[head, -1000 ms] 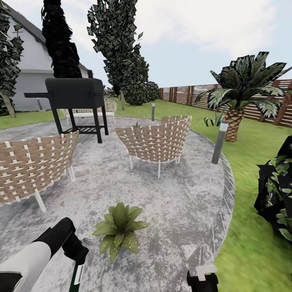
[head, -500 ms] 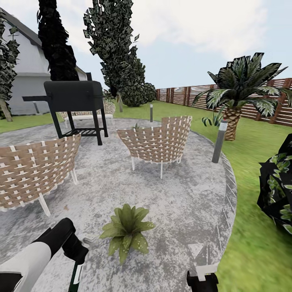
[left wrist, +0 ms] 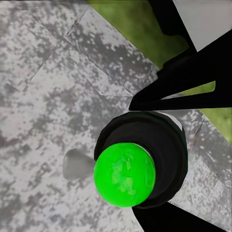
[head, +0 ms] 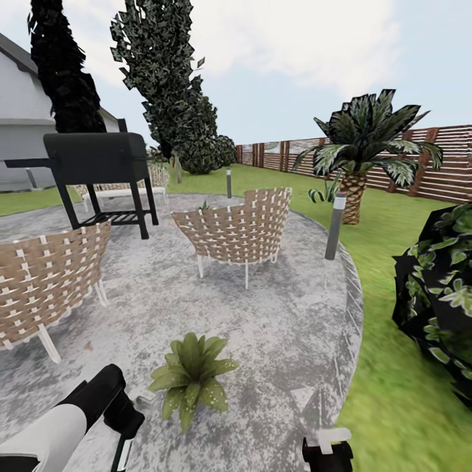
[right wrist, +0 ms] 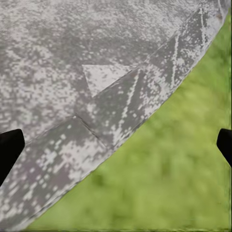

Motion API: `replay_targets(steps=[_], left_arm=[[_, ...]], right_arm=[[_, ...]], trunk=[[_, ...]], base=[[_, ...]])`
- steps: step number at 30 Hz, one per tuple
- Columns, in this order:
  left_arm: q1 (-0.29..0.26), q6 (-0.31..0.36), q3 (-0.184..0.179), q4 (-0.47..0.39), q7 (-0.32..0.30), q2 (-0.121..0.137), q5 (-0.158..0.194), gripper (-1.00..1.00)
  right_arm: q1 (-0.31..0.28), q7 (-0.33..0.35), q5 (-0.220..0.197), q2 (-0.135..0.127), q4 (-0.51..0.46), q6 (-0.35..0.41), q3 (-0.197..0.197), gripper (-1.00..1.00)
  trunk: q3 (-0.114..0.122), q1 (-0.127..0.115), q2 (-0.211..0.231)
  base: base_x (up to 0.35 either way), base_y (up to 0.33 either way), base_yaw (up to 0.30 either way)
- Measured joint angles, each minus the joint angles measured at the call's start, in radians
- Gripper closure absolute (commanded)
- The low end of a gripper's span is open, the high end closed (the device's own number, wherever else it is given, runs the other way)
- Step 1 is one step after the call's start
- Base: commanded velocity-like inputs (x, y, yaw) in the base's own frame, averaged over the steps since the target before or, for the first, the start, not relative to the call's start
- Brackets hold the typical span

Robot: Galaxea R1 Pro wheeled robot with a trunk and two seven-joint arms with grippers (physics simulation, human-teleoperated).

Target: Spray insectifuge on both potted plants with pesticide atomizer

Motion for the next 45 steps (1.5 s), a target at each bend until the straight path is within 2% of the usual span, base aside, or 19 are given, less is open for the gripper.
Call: replay_targets(steps=[5, 11, 16, 20, 29, 39, 42, 45], left_arm=[[0.003, -0.025, 0.001, 0.007, 0.0, 0.007, -0.004, 1.0], [0.043, -0.067, 0.024, 0.01, -0.001, 0.013, 0.001, 1.0], [0.045, -0.146, 0.035, 0.014, 0.016, 0.013, 0.004, 1.0], [0.044, -0.152, 0.045, 0.012, 0.038, 0.004, 0.007, 1.0], [0.044, -0.153, 0.075, 0.005, 0.04, 0.0, 0.01, 1.0], [0.044, -0.154, 0.081, 0.001, 0.041, 0.002, 0.009, 1.0], [0.045, -0.157, 0.111, 0.0, 0.041, 0.003, 0.01, 1.0], [0.045, -0.158, 0.125, -0.001, 0.042, 0.004, 0.01, 1.0]], right_arm=[[0.0, 0.0, 0.0, 0.0, 0.0, 0.0, 0.0, -1.0], [0.0, 0.0, 0.0, 0.0, 0.0, 0.0, 0.0, -1.0], [0.0, 0.001, 0.001, 0.0, 0.0, 0.0, 0.0, -1.0], [0.0, 0.0, 0.001, 0.0, 0.0, 0.0, 0.0, -1.0], [0.0, 0.0, 0.0, 0.0, 0.0, -0.003, 0.0, -1.0], [0.0, 0.001, 0.0, 0.0, 0.0, -0.001, 0.0, -1.0], [0.0, 0.001, 0.0, 0.0, 0.0, -0.001, 0.0, -1.0], [0.0, 0.001, 0.0, 0.0, 0.0, -0.002, 0.0, -1.0]], trunk=[[0.0, 0.0, 0.0], [0.0, 0.0, 0.0], [0.0, 0.001, 0.0], [0.0, 0.0, 0.0], [0.0, 0.0, 0.0], [0.004, 0.0, 0.0], [0.006, 0.0, 0.0], [0.006, 0.0, 0.0]], base=[[0.0, 0.0, -0.164], [-0.012, 0.0, -0.007], [-0.252, 0.056, 0.0], [-0.172, 0.261, 0.0], [-0.011, 0.312, 0.0], [0.0, 0.019, -0.196], [0.0, 0.0, -0.25], [0.0, 0.0, -0.266]])
